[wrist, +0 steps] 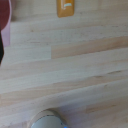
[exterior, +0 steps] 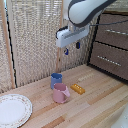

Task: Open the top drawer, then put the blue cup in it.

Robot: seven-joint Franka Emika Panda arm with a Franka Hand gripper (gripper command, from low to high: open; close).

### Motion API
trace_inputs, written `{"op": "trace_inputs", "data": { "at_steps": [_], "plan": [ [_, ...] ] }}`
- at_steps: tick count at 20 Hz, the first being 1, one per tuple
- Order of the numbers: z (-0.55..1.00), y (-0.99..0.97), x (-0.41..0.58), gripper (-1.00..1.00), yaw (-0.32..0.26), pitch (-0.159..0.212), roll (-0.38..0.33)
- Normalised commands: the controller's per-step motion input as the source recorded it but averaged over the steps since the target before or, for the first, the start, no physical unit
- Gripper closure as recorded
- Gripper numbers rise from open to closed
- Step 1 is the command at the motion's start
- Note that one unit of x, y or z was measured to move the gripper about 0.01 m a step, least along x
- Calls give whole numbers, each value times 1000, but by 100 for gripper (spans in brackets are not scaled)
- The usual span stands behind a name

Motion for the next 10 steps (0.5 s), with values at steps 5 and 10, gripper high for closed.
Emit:
{"op": "trace_inputs", "data": {
  "at_steps": [5, 10],
  "plan": [
    [-55, -223, 0, -100, 64, -54, -375],
    [3, -232, 204, -100, 19, -83, -375]
  ]
}}
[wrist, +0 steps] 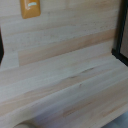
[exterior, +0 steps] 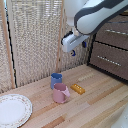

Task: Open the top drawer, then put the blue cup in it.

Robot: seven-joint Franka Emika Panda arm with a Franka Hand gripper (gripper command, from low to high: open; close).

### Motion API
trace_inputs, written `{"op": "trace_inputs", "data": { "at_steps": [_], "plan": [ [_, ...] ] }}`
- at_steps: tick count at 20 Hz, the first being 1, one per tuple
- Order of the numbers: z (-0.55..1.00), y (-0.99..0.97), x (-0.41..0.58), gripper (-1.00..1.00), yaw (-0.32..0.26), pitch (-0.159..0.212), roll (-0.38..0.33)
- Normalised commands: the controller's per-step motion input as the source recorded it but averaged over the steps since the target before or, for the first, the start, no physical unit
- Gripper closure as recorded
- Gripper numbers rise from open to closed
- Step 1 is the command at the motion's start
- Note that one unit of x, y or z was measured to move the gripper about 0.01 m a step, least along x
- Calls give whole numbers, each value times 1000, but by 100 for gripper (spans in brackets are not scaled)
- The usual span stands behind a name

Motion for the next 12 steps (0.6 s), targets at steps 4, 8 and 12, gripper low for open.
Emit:
{"op": "trace_inputs", "data": {
  "at_steps": [4, 8, 12],
  "plan": [
    [9, -326, 219, -100, -19, -7, -375],
    [167, -363, 61, -100, -14, 0, -332],
    [192, -381, 8, -100, -3, 0, -322]
  ]
}}
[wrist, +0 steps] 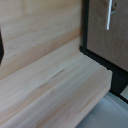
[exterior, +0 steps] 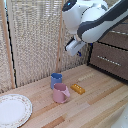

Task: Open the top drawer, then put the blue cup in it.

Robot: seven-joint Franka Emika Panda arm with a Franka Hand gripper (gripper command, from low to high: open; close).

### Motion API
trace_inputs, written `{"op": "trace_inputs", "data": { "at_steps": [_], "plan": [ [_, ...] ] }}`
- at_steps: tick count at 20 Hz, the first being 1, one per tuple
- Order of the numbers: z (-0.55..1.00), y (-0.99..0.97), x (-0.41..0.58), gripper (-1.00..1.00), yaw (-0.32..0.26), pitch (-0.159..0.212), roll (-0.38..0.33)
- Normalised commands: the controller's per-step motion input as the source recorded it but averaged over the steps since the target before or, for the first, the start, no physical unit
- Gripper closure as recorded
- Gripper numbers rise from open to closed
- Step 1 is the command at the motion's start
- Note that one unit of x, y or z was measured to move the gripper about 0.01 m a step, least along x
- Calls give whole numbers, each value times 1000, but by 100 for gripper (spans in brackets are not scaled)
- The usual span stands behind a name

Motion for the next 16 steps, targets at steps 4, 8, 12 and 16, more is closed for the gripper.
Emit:
{"op": "trace_inputs", "data": {
  "at_steps": [4, 8, 12, 16],
  "plan": [
    [132, -409, -20, -100, 0, 0, -336],
    [124, -418, -136, -100, 36, -31, -329],
    [51, -446, -113, -100, 42, -60, -346],
    [6, -461, -135, -100, 74, -115, -351]
  ]
}}
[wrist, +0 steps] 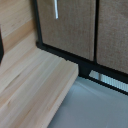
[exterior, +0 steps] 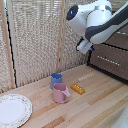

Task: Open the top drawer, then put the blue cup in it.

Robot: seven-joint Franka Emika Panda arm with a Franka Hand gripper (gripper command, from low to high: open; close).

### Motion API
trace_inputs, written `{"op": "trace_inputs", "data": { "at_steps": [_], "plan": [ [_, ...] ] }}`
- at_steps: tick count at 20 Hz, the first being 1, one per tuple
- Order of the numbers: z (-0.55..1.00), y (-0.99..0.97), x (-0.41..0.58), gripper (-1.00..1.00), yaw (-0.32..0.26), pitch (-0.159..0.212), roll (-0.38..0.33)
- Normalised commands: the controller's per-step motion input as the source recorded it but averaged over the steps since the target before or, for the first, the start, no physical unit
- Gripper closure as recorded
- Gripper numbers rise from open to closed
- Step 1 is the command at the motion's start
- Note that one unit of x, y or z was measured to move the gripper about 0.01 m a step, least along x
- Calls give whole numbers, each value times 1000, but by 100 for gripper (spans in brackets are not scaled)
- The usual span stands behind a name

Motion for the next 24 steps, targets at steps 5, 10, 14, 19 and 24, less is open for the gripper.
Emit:
{"op": "trace_inputs", "data": {
  "at_steps": [5, 10, 14, 19, 24],
  "plan": [
    [3, -345, -73, -100, 121, -122, -344],
    [0, -263, -60, -100, 137, -70, -365],
    [149, -381, -126, -100, 137, -14, -246],
    [346, -475, -142, -100, 141, 48, -135],
    [373, -516, -61, -100, 163, 75, -60]
  ]
}}
